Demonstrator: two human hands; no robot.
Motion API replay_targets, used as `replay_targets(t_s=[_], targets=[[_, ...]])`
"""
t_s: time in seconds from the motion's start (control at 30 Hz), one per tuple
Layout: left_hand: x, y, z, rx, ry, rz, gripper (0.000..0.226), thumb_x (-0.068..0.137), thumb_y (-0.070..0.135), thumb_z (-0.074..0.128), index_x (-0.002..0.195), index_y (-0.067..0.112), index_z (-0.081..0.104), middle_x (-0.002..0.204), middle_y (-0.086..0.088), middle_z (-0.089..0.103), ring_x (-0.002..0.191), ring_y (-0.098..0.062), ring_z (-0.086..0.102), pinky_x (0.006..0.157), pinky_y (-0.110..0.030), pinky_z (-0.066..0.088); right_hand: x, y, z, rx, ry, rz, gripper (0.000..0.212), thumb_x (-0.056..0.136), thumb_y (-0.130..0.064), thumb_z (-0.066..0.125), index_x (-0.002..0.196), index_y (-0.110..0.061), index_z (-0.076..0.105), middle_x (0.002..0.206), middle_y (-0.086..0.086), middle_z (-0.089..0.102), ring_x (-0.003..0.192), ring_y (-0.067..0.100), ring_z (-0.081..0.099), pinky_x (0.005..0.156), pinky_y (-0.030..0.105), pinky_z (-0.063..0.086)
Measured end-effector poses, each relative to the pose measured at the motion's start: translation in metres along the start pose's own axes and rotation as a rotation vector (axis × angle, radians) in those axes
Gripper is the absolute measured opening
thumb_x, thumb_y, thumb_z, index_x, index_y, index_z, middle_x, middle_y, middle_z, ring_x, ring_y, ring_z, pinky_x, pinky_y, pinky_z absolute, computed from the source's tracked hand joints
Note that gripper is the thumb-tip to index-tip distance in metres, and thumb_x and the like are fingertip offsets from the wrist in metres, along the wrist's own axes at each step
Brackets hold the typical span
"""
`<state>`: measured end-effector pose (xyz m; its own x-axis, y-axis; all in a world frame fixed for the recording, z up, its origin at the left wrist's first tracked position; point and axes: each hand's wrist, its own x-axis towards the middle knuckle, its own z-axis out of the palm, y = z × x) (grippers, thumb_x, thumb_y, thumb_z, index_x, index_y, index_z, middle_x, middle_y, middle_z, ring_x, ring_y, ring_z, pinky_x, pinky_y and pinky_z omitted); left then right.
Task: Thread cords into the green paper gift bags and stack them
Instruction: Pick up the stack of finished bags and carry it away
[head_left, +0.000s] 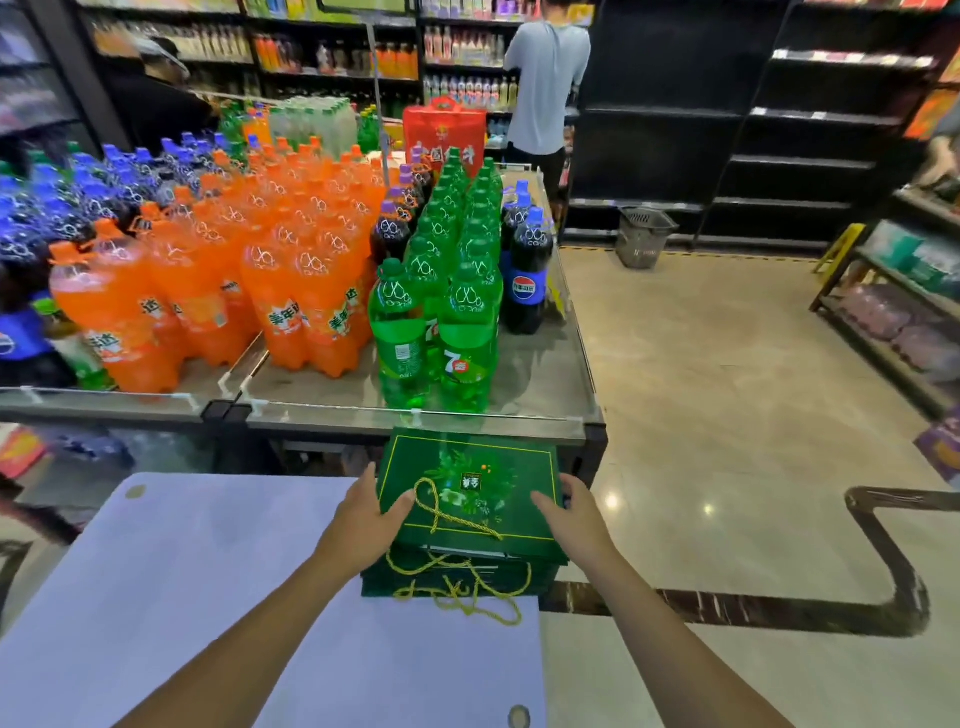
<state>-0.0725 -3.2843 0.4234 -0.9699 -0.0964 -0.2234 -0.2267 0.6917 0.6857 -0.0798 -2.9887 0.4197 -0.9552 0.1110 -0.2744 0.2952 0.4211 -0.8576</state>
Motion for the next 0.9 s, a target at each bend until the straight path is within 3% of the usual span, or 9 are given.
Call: replay_targets(t_s=[0.13, 0.23, 0.3, 0.37, 0.47, 0.6, 0.7, 0.77, 0.9], targets=[[0.055, -0.014, 0.003, -0.142, -0.066, -0.247, 0.111, 0.085, 0.082, 0.049, 0.165, 0.018, 0.005, 0.170, -0.008, 0.018, 0.152, -0.033, 0.029, 0.120, -0.048, 0.031, 0.036, 0.021, 0.003, 0.077, 0.048, 0.198, 0.088, 0.093, -0.051, 0.070, 0.160, -0.012, 0.028, 0.162, 0.008, 0.036, 0.146, 0.028, 0.039, 0.118, 0.045, 0.037], [0.087, -0.027, 0.009, -0.245, -0.129, -0.346, 0.122, 0.078, 0.088, 0.052, 0.164, 0.016, 0.005, 0.169, -0.011, 0.019, 0.152, -0.034, 0.029, 0.119, -0.048, 0.030, 0.054, 0.031, 0.002, 0.145, 0.013, 0.319, 0.095, 0.093, -0.059, 0.065, 0.163, -0.013, 0.019, 0.167, 0.009, 0.029, 0.150, 0.031, 0.034, 0.117, 0.045, 0.034], [0.099, -0.038, 0.013, -0.315, -0.170, -0.384, 0.142, 0.060, 0.099, 0.056, 0.164, 0.015, 0.007, 0.168, -0.012, 0.023, 0.149, -0.034, 0.035, 0.119, -0.048, 0.034, 0.063, 0.033, 0.004, 0.209, -0.047, 0.362, 0.090, 0.095, -0.058, 0.063, 0.161, -0.013, 0.021, 0.159, 0.008, 0.040, 0.142, 0.031, 0.045, 0.109, 0.043, 0.041], [0.106, -0.055, 0.019, -0.359, -0.210, -0.416, 0.148, 0.052, 0.100, 0.060, 0.163, 0.015, 0.012, 0.164, -0.012, 0.031, 0.143, -0.034, 0.044, 0.115, -0.048, 0.040, 0.070, 0.038, 0.009, 0.290, -0.108, 0.385, 0.075, 0.095, -0.054, 0.064, 0.153, -0.014, 0.036, 0.134, 0.001, 0.061, 0.119, 0.025, 0.064, 0.099, 0.039, 0.052], [0.109, -0.084, 0.029, -0.412, -0.258, -0.498, 0.142, 0.046, 0.101, 0.064, 0.156, 0.017, 0.034, 0.147, -0.008, 0.055, 0.124, -0.028, 0.063, 0.103, -0.045, 0.053, 0.080, 0.048, 0.020, 0.413, -0.243, 0.455, 0.069, 0.089, -0.059, 0.068, 0.143, -0.018, 0.054, 0.122, 0.004, 0.075, 0.110, 0.026, 0.073, 0.100, 0.049, 0.057], [0.102, -0.090, 0.033, -0.527, -0.275, -0.575, 0.098, 0.061, 0.088, 0.068, 0.132, 0.021, 0.059, 0.116, 0.002, 0.074, 0.097, -0.016, 0.075, 0.073, -0.031, 0.059, 0.083, 0.051, 0.025, 0.549, -0.345, 0.596, 0.050, 0.095, -0.053, 0.064, 0.133, -0.022, 0.064, 0.123, 0.009, 0.075, 0.112, 0.030, 0.073, 0.099, 0.053, 0.056], [0.100, -0.088, 0.032, -0.556, -0.318, -0.567, 0.081, 0.073, 0.079, 0.070, 0.131, 0.024, 0.058, 0.115, 0.005, 0.076, 0.101, -0.015, 0.074, 0.083, -0.034, 0.058, 0.087, 0.059, 0.024, 0.613, -0.398, 0.699, 0.054, 0.092, -0.055, 0.067, 0.132, -0.019, 0.066, 0.125, 0.012, 0.073, 0.114, 0.034, 0.071, 0.103, 0.056, 0.053], [0.101, -0.087, 0.030, -0.595, -0.349, -0.565, 0.084, 0.070, 0.079, 0.075, 0.134, 0.026, 0.056, 0.117, 0.007, 0.075, 0.105, -0.015, 0.073, 0.091, -0.038, 0.058, 0.089, 0.063, 0.023, 0.640, -0.403, 0.735, 0.057, 0.090, -0.054, 0.068, 0.133, -0.016, 0.066, 0.126, 0.013, 0.073, 0.115, 0.035, 0.071, 0.106, 0.058, 0.050], [0.104, -0.082, 0.026, -0.606, -0.358, -0.571, 0.083, 0.070, 0.074, 0.076, 0.136, 0.028, 0.054, 0.118, 0.006, 0.075, 0.106, -0.015, 0.073, 0.083, -0.035, 0.058, 0.095, 0.072, 0.025, 0.671, -0.413, 0.768, 0.061, 0.088, -0.054, 0.071, 0.136, -0.018, 0.064, 0.129, 0.014, 0.071, 0.118, 0.037, 0.069, 0.107, 0.060, 0.049]])
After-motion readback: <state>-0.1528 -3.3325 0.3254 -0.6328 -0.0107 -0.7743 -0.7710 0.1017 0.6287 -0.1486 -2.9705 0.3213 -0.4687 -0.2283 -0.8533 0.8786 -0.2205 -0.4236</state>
